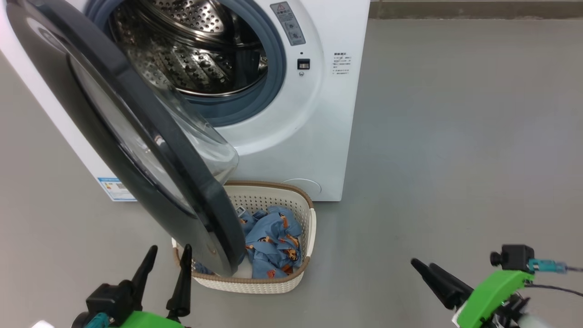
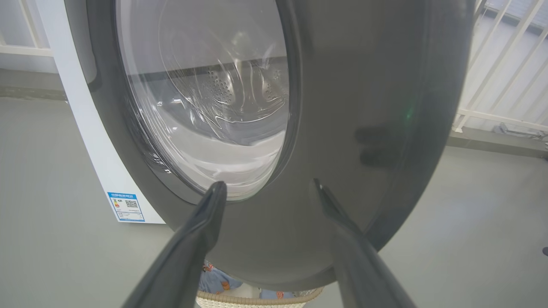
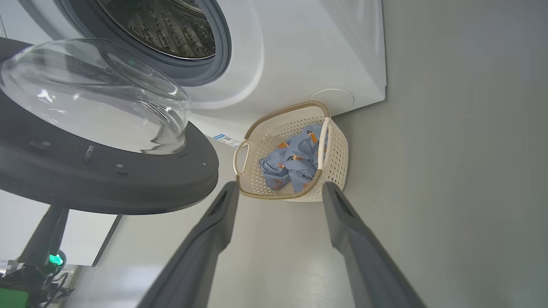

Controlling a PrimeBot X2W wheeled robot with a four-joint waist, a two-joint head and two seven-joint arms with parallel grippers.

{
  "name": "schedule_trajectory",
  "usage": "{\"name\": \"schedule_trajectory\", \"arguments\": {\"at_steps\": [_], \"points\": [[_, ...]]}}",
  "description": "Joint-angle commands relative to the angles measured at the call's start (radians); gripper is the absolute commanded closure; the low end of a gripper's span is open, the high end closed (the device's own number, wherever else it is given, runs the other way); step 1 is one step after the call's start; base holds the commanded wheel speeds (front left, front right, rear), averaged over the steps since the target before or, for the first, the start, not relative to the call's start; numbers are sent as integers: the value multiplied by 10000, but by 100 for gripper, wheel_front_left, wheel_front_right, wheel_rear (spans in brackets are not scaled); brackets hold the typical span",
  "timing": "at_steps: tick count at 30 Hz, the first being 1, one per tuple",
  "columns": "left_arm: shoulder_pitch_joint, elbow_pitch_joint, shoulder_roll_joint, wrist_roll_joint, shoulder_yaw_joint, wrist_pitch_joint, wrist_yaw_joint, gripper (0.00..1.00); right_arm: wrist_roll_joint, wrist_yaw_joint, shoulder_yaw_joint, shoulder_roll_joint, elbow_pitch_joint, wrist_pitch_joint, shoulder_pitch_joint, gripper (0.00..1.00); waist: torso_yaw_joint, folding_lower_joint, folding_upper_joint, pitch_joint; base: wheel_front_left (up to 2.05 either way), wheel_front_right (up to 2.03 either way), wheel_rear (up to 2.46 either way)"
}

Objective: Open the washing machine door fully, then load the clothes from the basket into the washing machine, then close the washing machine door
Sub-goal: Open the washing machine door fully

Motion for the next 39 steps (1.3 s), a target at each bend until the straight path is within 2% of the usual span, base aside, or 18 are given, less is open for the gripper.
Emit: {"name": "schedule_trajectory", "arguments": {"at_steps": [1, 10, 14, 16, 17, 20, 27, 34, 39], "points": [[-52, -154, 205, 94, 417, -65, -16, 0, -231, 33, 165, -290, 3, -391, 232, 0, -58, 1, 0, -7, 0, 0, 0], [-26, -39, 182, 94, 538, -65, -16, 0, -1271, 33, 708, -569, 791, -2078, 388, 0, -163, 1, 0, 14, 0, 0, 0], [-11, 10, 166, 95, 627, -65, -16, 0, -1965, 33, 434, -519, 1059, -2464, 431, 0, -195, 0, 0, 8, 0, 0, 0], [-2, 15, 158, 97, 698, -65, -16, 0, -2895, 33, -310, -444, 1035, -2479, 439, 0, -235, 0, 0, 28, 0, 0, 0], [6, 21, 149, 95, 754, -65, -16, 0, -3887, 33, -1254, -175, 901, -2483, 698, 0, -265, 0, 0, 21, 0, 0, 0], [1, 32, 139, 99, 798, -65, -16, 0, -5294, 33, -2623, 303, 497, -2485, 1260, 0, -284, 0, 0, 22, 0, 0, 0], [-79, 23, 149, 115, 848, -65, -16, 0, -8051, 33, -5142, 1374, -846, -2487, 2403, 0, -301, 0, 0, 84, 0, 0, 0], [-110, -27, 168, 125, 869, -65, -16, 0, -9742, 33, -6793, 2250, -2040, -2487, 3147, 0, -293, 0, 0, 97, 0, 0, 0], [-103, -72, 171, 142, 869, -65, -16, 0, -10127, 33, -7251, 2572, -2581, -2487, 3514, 0, -278, 0, 0, 93, 0, 0, 0]]}}
